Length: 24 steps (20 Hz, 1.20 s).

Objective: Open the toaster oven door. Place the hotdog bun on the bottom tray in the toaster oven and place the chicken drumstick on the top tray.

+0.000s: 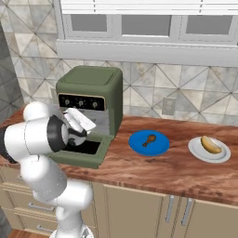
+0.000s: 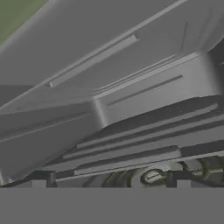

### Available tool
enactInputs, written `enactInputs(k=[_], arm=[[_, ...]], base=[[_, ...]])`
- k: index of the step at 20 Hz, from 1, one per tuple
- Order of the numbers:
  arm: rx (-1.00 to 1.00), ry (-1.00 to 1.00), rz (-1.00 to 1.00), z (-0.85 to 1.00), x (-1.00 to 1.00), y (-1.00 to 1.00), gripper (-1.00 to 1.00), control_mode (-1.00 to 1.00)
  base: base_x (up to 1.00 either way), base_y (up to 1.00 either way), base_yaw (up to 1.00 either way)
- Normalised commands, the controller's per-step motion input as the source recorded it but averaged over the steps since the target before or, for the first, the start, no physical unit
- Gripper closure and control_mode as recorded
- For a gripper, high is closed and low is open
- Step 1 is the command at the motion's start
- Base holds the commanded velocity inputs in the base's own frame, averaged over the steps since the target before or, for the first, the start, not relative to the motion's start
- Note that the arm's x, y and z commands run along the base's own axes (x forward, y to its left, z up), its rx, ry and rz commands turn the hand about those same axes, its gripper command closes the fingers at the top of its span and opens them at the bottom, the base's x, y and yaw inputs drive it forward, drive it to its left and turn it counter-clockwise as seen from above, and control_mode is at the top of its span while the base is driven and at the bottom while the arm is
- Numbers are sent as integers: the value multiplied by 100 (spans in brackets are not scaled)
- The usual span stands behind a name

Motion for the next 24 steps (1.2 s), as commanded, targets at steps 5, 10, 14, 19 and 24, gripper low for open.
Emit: enactInputs(k=[5, 10, 14, 19, 24], arm=[[5, 0, 1, -39, 52, 1, -100, -100], [6, -2, 1, -19, 53, 0, -100, -100], [0, 0, 0, -40, 38, 0, 100, -100], [0, 7, 0, -32, -5, 0, 100, -100], [0, 2, 0, -21, -48, 0, 100, -100]], base=[[0, 0, 0], [0, 0, 0], [0, 0, 0], [0, 0, 0], [0, 0, 0]])
